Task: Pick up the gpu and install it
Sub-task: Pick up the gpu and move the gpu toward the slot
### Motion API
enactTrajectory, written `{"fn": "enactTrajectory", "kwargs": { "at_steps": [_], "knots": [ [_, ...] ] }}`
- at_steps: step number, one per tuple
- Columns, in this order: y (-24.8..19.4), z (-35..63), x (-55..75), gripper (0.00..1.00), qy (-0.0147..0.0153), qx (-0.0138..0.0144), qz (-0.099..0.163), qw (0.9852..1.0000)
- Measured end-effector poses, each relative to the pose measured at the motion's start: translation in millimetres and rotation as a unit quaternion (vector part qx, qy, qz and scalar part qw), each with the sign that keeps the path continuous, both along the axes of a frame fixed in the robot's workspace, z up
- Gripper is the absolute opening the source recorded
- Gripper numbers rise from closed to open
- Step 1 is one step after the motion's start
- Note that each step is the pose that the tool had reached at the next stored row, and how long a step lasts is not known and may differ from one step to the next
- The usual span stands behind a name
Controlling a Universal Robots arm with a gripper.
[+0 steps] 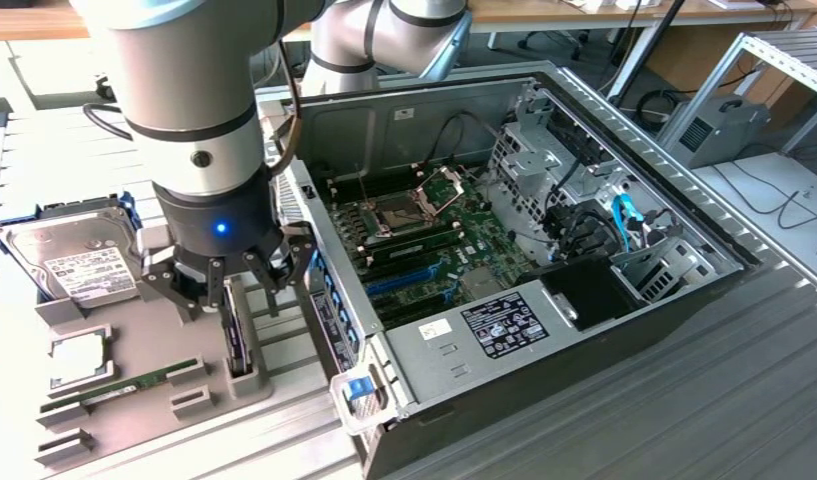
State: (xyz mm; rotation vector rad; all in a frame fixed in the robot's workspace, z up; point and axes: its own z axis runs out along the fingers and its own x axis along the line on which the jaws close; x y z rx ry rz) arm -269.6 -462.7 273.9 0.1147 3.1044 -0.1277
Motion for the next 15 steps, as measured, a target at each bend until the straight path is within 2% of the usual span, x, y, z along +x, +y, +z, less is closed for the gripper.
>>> {"fn": "enactTrajectory", "kwargs": {
  "at_steps": [9,15],
  "knots": [
    [0.0,-2.9,-0.5,0.48,0.0,-0.0009,0.0,1.0],
    [0.9,-4.4,-9.2,0.48,0.0,-0.0009,0.0,1.0]
  ]
}}
